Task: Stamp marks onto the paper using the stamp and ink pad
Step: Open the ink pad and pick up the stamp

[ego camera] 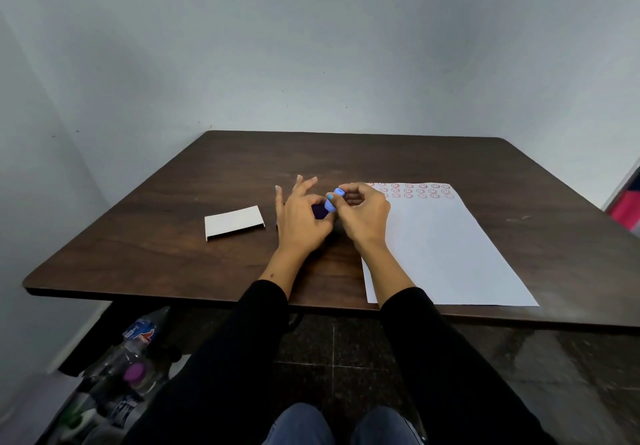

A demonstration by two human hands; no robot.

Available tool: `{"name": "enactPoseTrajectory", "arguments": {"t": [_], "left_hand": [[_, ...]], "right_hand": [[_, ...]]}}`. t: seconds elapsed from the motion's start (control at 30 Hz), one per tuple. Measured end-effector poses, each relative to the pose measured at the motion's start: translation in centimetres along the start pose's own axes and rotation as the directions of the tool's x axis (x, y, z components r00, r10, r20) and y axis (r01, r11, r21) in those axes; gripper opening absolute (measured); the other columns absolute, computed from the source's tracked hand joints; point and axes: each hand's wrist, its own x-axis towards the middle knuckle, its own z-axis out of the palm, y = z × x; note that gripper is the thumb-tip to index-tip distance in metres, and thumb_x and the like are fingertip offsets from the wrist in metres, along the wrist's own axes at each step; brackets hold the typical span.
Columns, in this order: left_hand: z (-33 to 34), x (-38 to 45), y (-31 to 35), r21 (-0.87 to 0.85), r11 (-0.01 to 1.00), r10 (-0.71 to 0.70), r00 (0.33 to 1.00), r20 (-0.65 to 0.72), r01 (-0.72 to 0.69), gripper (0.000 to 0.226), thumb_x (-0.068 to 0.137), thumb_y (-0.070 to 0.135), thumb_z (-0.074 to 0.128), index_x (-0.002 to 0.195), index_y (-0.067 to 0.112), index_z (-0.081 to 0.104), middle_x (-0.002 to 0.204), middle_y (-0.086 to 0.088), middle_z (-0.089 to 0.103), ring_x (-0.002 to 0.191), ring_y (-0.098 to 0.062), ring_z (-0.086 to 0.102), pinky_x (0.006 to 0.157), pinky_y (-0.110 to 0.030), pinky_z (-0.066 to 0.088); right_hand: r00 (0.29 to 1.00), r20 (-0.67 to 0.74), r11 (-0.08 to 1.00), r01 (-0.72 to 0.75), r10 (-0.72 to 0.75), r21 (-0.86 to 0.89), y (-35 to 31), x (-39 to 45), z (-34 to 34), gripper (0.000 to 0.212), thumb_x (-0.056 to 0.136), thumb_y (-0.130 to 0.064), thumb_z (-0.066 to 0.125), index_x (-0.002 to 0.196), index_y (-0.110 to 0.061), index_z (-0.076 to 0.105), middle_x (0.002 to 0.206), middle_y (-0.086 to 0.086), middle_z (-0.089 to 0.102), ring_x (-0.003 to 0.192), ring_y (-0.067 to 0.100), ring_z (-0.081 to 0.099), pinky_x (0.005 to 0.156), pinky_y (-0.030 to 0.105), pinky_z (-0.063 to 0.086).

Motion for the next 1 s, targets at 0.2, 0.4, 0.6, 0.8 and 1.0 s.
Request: {"name": "enactPoseTrajectory", "arguments": {"t": [0.2,0.4,0.6,0.8,1.0], "left_hand": [[0.0,0.0,0.1,0.001,1.000,-0.024,1.000,0.018,0.024,0.022,0.080,0.027,0.068,0.097,0.014,0.072,0.147,-0.002,0.042,0.145,-0.018,0.018,0.116,-0.042,-0.012],[-0.1,-0.2,0.3,0.067,0.995,0.064,0.993,0.096,-0.070,0.026,0.077,0.042,0.070,0.096,0.024,0.074,0.156,-0.003,0.024,0.147,-0.022,-0.004,0.111,-0.044,-0.023],[0.3,-0.3,0.2,0.174,0.973,0.106,0.963,0.248,-0.152,0.036,0.073,0.058,0.067,0.102,0.036,0.071,0.160,0.003,0.010,0.144,-0.022,-0.023,0.103,-0.054,-0.030],[0.2,-0.1,-0.1,0.167,0.980,0.069,0.971,0.230,-0.109,0.090,0.056,0.075,0.064,0.134,0.032,0.047,0.160,0.000,0.011,0.145,-0.016,-0.017,0.105,-0.053,-0.026],[-3.5,1.1,-5.0,0.508,0.845,0.048,0.971,0.236,-0.165,0.125,0.049,0.097,0.030,0.145,0.017,0.030,0.157,-0.001,0.024,0.148,-0.017,-0.002,0.113,-0.054,-0.018]], "right_hand": [[0.999,0.040,0.997,-0.001,-0.002,0.074,0.3,0.1,0.0,0.021,0.078,-0.003,0.068,0.099,-0.007,0.071,0.082,-0.001,0.068,0.067,-0.004,0.065,0.060,0.003,0.048],[0.977,-0.087,0.899,-0.143,0.195,0.414,-0.3,1.2,-0.6,0.019,0.084,-0.002,0.063,0.102,-0.004,0.068,0.090,0.011,0.070,0.082,0.018,0.069,0.080,0.025,0.056],[0.879,0.241,0.296,-0.379,0.412,0.877,-1.1,1.7,-2.2,0.012,0.087,0.002,0.058,0.096,0.000,0.064,0.090,0.016,0.069,0.076,0.022,0.072,0.065,0.026,0.060],[0.831,0.430,-0.031,-0.449,0.351,0.893,-1.5,1.3,-2.8,0.014,0.087,-0.003,0.058,0.100,0.002,0.060,0.088,0.019,0.072,0.079,0.028,0.073,0.067,0.030,0.061],[0.815,0.464,-0.081,-0.467,0.347,0.881,-1.3,1.3,-2.8,0.022,0.083,-0.007,0.063,0.103,0.002,0.063,0.087,0.017,0.075,0.080,0.026,0.073,0.071,0.029,0.061]]}}
